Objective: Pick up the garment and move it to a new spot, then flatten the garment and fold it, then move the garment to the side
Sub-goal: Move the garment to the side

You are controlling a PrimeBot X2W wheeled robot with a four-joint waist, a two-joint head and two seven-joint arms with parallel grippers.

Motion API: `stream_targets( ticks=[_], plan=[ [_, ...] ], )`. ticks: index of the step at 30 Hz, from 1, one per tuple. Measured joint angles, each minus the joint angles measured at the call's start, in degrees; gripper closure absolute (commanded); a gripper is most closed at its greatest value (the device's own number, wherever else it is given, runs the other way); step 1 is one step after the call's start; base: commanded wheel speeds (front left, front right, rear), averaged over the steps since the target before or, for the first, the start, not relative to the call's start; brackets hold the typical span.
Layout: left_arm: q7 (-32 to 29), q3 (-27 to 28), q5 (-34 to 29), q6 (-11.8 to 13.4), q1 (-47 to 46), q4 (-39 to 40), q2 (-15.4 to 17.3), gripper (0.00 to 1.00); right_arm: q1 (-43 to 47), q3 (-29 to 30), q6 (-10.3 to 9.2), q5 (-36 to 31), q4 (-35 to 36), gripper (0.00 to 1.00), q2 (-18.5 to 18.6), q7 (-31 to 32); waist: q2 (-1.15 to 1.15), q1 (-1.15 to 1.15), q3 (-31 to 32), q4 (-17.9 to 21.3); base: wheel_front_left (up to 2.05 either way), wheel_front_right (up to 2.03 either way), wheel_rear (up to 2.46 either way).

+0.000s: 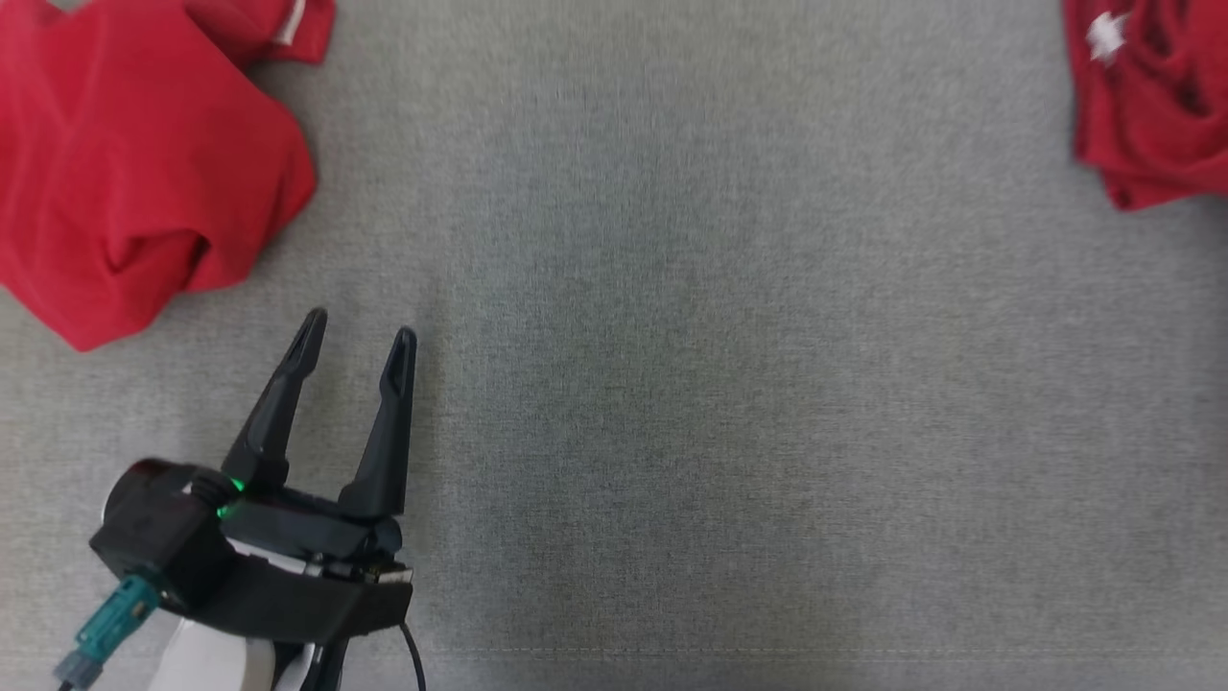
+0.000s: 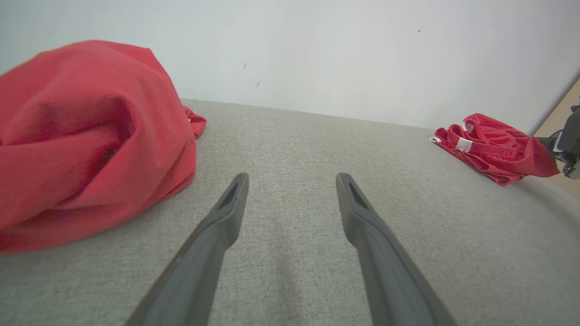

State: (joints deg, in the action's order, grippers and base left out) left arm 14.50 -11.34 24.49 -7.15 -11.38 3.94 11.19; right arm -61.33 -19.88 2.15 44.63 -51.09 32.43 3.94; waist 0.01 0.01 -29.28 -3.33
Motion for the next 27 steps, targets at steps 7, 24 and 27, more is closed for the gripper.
stream_targets(
  ticks=[7,24,27],
  plan=[
    [0.00,-0.34,0.71,0.00,-2.00,0.37,0.68,0.00,-0.35,-0.47,-1.63,-1.87,0.18,1.00,1.72,-0.56,0.01,0.00,-3.62,-0.32,0.00,0.00,0.00],
    [0.00,0.13,2.66,0.00,-2.27,1.07,1.04,0.00,-1.54,-0.11,-2.66,-4.80,1.15,1.00,8.60,-2.08,0.00,-0.01,-5.02,-0.62,0.00,0.00,0.00],
    [0.00,0.18,2.66,0.00,-2.36,1.69,1.08,0.00,-1.53,0.32,-2.66,-4.54,0.79,1.00,9.09,-2.29,0.00,-0.01,-5.01,-0.65,0.00,0.00,0.00]
  ],
)
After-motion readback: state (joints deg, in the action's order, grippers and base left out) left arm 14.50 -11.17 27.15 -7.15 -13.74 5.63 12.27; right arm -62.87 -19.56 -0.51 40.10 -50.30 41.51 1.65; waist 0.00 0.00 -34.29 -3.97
